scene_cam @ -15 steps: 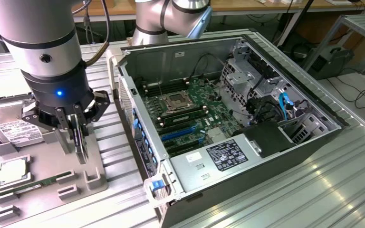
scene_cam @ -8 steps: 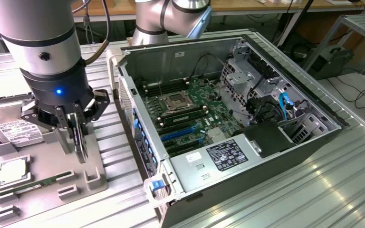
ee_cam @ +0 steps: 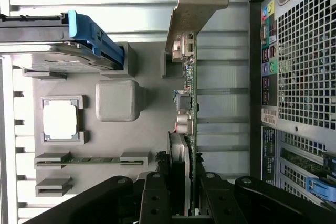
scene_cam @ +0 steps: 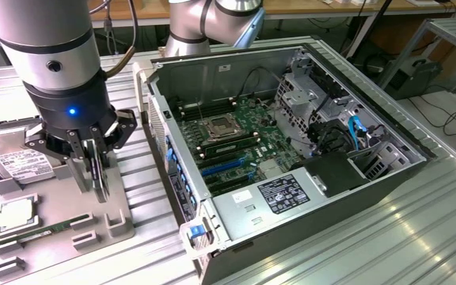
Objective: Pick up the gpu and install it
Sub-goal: 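Pick up the gpu and move the gpu toward the slot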
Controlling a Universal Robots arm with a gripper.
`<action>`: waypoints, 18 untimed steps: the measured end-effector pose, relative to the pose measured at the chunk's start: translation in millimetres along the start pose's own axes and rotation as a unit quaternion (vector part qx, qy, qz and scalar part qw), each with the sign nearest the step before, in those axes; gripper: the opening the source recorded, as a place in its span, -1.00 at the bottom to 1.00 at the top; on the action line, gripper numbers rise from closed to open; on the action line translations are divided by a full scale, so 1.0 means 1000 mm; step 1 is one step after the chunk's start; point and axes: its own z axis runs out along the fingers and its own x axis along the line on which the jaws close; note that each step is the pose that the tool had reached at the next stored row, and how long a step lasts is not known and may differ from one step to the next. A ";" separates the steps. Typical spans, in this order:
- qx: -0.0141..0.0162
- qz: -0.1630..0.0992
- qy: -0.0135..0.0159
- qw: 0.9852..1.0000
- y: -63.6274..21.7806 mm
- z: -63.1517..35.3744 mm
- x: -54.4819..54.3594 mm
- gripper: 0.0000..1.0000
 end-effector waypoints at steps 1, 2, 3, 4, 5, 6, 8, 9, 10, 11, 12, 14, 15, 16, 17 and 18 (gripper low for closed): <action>0.000 0.000 0.000 1.000 0.0000 -0.0004 0.000 -0.45; 0.000 0.000 0.000 1.000 0.0000 -0.0007 0.000 -0.45; 0.000 0.000 0.000 1.000 0.0000 -0.0009 0.000 -0.45; 0.000 0.000 0.000 1.000 0.0001 -0.0012 0.000 -0.45; 0.000 0.000 0.000 1.000 0.0000 -0.0015 0.000 -0.45; 0.000 0.000 0.000 1.000 0.0001 -0.0018 0.000 -0.45; 0.000 0.000 0.000 1.000 0.0001 -0.0024 0.000 -0.45; 0.000 0.000 0.000 1.000 0.0001 -0.0027 0.000 -0.45; 0.000 0.000 0.000 1.000 0.0001 -0.0028 0.000 -0.45; 0.000 0.000 0.000 1.000 0.0001 -0.0030 0.000 -0.45; 0.000 0.000 0.000 1.000 0.0001 -0.0032 0.000 -0.45; 0.000 0.000 0.000 1.000 0.0001 -0.0037 0.000 -0.45; 0.000 0.000 0.000 1.000 0.0002 -0.0039 0.000 -0.45; 0.000 0.000 0.000 1.000 0.0002 -0.0041 0.000 -0.45; 0.000 0.000 0.000 1.000 0.0002 -0.0043 0.000 -0.45; 0.000 0.000 0.000 1.000 0.0002 -0.0045 0.000 -0.45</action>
